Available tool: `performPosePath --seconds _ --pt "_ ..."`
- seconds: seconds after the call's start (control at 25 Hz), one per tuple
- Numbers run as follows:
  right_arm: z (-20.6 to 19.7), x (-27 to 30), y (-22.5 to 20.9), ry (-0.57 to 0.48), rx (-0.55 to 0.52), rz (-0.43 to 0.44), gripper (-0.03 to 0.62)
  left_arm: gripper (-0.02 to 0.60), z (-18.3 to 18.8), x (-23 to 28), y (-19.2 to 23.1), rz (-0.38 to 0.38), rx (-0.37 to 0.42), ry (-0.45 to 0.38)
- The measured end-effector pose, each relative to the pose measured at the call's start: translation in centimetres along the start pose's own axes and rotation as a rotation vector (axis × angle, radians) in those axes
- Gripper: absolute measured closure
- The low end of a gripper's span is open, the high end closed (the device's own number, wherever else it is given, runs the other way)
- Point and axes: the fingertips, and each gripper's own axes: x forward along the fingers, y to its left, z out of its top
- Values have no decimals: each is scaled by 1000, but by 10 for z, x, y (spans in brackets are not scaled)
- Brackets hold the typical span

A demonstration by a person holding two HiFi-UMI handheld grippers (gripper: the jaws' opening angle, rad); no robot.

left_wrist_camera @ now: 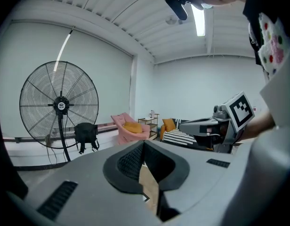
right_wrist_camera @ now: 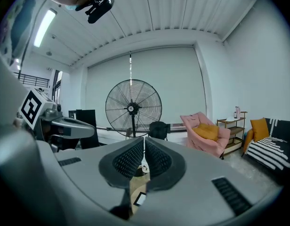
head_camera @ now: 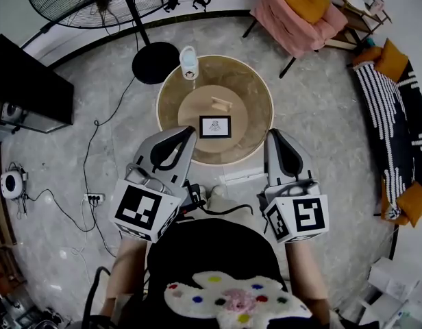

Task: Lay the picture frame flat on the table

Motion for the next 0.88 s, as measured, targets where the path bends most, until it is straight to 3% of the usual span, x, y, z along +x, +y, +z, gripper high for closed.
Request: performPosePath --seconds 0.52,0.88 --pt "-5 5 5 44 13 14 557 565 -1 3 4 0 1 11" --pt "-2 8 8 16 1 34 557 565 0 3 5 -2 -11 1"
